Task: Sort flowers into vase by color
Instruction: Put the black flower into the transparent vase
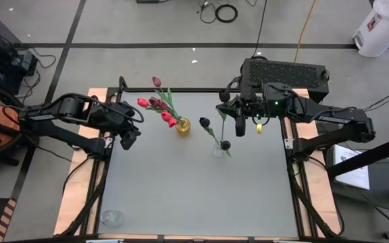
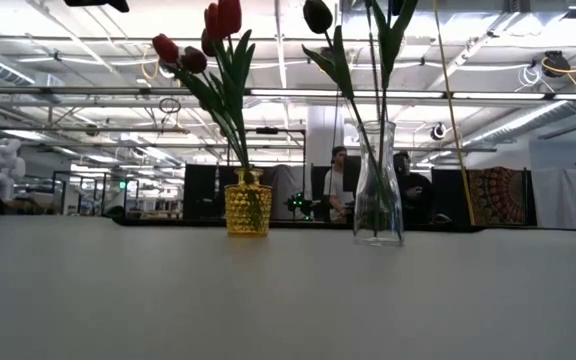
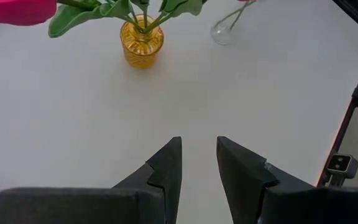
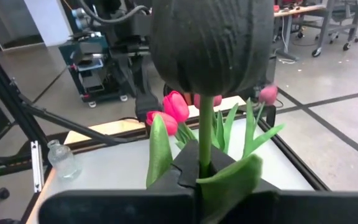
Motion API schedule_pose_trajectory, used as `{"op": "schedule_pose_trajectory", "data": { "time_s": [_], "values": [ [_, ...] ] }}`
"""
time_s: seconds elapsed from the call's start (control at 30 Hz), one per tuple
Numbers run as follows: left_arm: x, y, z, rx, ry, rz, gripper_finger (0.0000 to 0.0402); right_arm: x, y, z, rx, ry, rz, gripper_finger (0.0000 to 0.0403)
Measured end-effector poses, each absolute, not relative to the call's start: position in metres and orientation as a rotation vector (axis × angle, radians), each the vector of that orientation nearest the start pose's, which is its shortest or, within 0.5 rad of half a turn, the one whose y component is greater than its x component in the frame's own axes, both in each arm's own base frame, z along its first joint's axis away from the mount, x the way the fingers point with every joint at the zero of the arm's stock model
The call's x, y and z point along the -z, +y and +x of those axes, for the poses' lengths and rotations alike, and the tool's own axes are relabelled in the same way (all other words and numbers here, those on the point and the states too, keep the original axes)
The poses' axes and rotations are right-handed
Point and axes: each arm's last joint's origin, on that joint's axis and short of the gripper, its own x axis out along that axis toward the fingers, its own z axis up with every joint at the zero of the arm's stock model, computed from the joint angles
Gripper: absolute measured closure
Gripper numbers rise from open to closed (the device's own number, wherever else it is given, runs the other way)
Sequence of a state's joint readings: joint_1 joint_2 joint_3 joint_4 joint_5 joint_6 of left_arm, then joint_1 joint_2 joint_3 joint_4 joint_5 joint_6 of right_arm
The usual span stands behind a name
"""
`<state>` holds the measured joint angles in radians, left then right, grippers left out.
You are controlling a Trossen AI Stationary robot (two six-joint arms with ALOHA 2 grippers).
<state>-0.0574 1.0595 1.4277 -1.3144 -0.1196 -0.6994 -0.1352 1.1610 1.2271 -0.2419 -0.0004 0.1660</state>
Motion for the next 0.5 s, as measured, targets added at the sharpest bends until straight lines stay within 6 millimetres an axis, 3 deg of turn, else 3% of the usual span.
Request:
{"op": "schedule_pose_trajectory", "data": {
  "time_s": [0.5],
  "values": [
    [-0.400, -0.005, 0.154, -0.382, 0.878, -0.563, 0.0295, -0.372, -0.035, 0.256, 0.151, 0.170, 0.182, 0.0403]
  ]
}}
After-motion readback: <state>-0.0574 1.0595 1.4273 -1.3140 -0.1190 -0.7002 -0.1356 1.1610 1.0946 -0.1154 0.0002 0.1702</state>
